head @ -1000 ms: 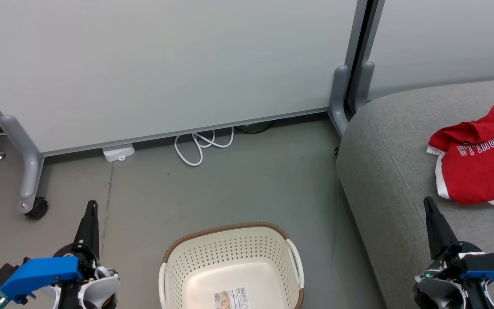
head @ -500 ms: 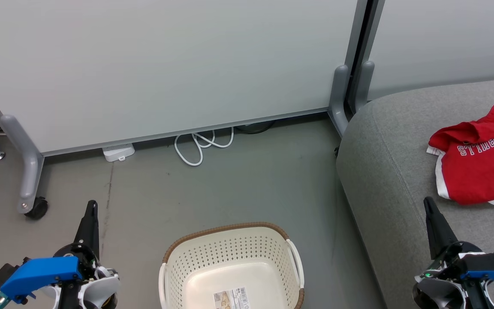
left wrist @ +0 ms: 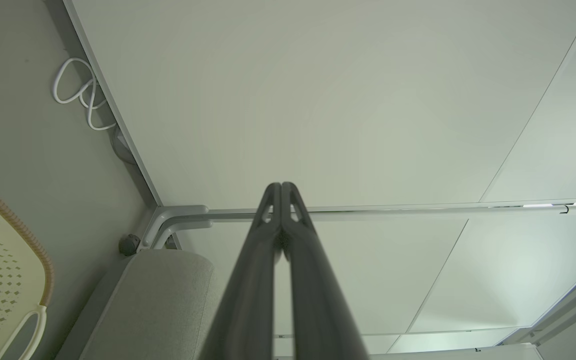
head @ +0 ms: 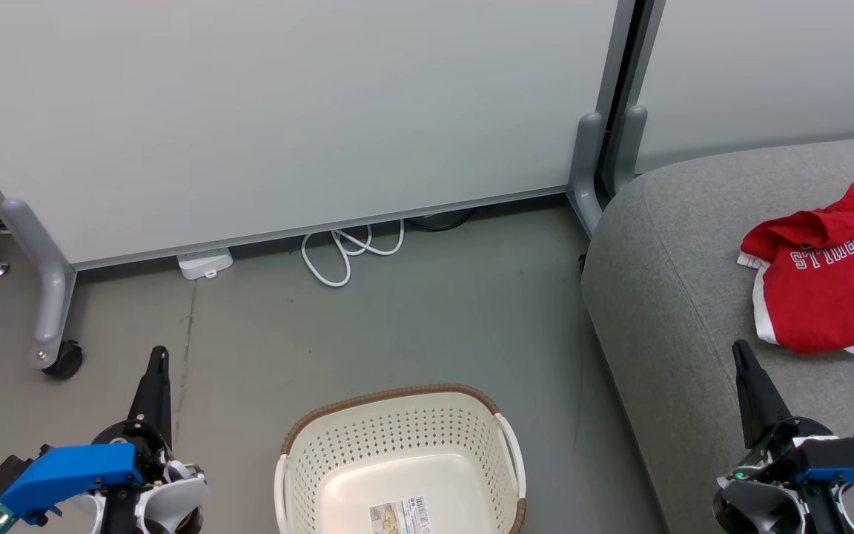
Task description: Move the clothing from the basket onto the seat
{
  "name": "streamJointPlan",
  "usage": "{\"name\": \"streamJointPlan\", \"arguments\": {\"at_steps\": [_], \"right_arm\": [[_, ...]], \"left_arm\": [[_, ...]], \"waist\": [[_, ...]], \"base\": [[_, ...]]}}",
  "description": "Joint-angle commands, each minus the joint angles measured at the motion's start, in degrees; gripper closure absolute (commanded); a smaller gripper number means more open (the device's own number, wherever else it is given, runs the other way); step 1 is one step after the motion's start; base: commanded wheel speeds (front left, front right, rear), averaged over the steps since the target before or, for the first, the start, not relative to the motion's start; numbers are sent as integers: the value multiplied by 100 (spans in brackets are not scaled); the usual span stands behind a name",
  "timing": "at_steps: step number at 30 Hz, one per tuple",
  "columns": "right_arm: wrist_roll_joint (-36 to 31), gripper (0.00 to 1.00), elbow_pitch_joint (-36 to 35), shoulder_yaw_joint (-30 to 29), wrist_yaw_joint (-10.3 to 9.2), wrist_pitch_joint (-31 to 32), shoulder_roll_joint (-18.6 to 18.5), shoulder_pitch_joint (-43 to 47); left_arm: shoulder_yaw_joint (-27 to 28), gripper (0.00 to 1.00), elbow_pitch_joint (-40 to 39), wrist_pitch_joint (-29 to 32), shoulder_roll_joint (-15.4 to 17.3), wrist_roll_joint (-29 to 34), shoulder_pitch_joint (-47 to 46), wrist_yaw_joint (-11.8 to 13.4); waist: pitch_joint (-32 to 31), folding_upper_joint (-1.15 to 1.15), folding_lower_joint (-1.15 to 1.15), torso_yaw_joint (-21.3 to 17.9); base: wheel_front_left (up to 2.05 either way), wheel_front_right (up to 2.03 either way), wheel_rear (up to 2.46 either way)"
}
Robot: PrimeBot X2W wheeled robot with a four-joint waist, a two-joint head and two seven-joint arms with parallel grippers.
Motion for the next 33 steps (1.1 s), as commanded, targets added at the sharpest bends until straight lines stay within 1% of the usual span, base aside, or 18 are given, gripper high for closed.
{"name": "streamJointPlan", "arguments": {"at_steps": [1, 33], "right_arm": [[16, 100, -16, -8, 2, 17, -19, -59], [16, 100, -16, -8, 2, 17, -19, -59]], "left_arm": [[11, 100, -24, 24, -5, -17, -53, -51], [11, 100, -24, 23, -5, -18, -53, -51]], "waist": [[0, 0, 0, 0], [0, 0, 0, 0]], "base": [[0, 0, 0], [0, 0, 0]]}}
